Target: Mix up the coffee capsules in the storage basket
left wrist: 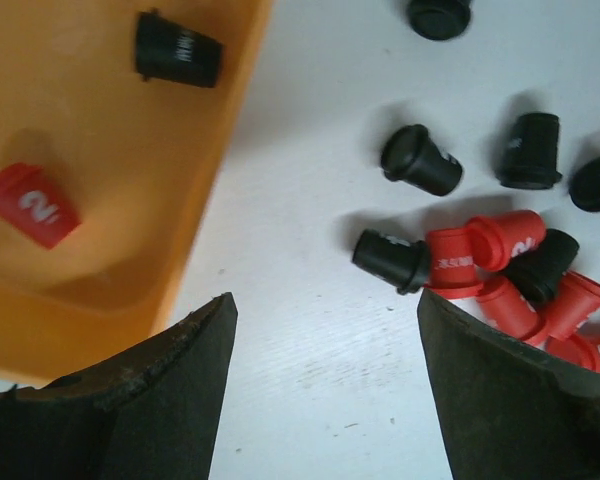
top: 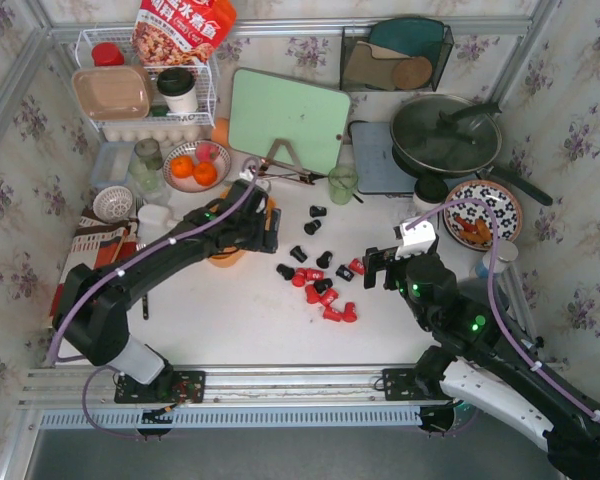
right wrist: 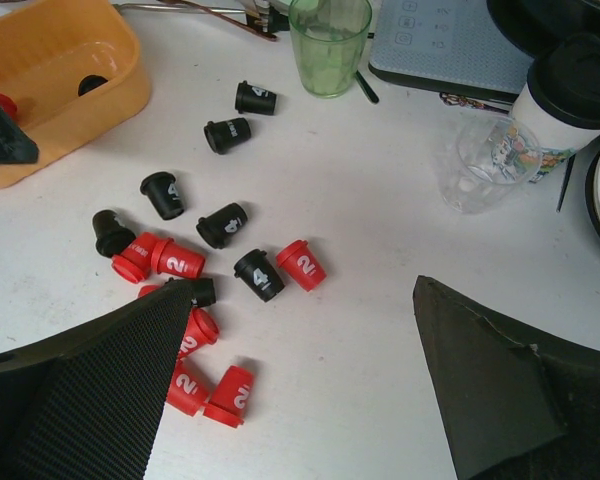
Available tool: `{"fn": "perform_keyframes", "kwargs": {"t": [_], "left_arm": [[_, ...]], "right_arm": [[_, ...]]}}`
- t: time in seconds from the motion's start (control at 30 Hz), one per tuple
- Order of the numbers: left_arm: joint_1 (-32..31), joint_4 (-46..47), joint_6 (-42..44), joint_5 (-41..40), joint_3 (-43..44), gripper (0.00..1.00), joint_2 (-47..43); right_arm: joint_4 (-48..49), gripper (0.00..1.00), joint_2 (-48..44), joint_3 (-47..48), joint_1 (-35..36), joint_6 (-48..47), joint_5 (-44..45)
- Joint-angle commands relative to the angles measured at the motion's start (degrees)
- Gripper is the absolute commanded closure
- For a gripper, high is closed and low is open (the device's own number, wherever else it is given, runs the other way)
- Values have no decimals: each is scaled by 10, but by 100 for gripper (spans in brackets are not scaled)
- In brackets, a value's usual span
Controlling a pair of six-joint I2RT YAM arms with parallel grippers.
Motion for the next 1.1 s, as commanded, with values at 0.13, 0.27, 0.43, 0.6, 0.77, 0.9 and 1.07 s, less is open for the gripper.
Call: {"fn": "perform_keyframes", "kwargs": {"t": [0.13,0.27,0.43,0.6,0.77,0.9,1.07], "left_arm": [[-47,12,-12,38,16,26,58],[-56,25,-7,61,9,26,83],[-56,29,2,74,5,26,117],[-56,35,10,91,7,27,145],[-56,31,7,68,5,28,160],[-55,32,12,55,8,28,166],[-55,38,28,63,24,28,180]], "right_arm": [[20,0,-1,0,0,-2,2],[20,0,1,0,0,-2,3],[20,0,4,0,0,-2,2],[20,0,8,2,0,-1,3],[20,0,10,2,0,-1,3],[20,0,12,2,1,-2,2],[20,0,15,3,1,-2,2]]}}
